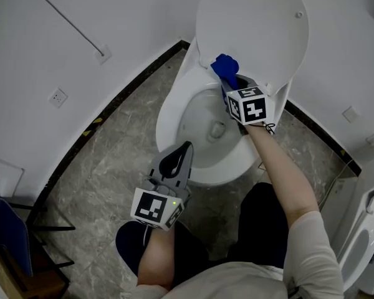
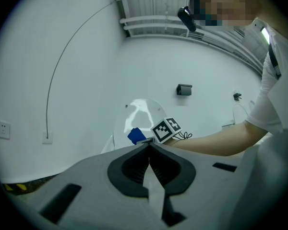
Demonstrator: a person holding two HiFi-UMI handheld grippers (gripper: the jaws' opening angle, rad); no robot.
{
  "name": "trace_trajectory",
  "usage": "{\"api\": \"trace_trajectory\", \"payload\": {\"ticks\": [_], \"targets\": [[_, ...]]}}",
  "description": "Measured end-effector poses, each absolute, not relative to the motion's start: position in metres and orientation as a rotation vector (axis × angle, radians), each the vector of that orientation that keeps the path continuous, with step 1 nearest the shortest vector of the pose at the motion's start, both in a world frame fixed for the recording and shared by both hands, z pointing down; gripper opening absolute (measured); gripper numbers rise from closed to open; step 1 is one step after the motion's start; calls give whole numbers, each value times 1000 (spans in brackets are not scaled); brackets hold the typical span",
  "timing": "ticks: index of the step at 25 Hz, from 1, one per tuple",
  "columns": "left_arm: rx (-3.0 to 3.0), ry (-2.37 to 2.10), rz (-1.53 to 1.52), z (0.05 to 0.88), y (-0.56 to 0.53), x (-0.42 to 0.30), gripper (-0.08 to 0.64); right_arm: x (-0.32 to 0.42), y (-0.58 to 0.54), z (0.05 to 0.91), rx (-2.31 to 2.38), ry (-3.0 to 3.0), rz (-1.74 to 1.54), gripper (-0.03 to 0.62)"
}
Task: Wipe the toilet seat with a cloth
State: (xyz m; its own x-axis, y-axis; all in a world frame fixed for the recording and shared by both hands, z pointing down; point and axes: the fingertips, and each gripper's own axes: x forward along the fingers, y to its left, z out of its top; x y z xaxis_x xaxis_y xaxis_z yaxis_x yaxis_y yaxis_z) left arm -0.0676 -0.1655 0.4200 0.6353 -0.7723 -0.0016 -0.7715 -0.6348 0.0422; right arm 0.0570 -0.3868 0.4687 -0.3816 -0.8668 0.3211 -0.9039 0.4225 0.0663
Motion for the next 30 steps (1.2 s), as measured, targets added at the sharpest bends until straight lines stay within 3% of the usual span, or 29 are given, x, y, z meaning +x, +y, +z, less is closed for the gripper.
{"api": "trace_trajectory", "payload": {"ticks": [14,30], "targets": [[2803,-1361,-15,416,-158,-61,8,55,-313,415,1560,-2616,25,63],[2810,-1405,-80,402,-147,-66,6,46,-222,405,1471,-2849,102,63]]}}
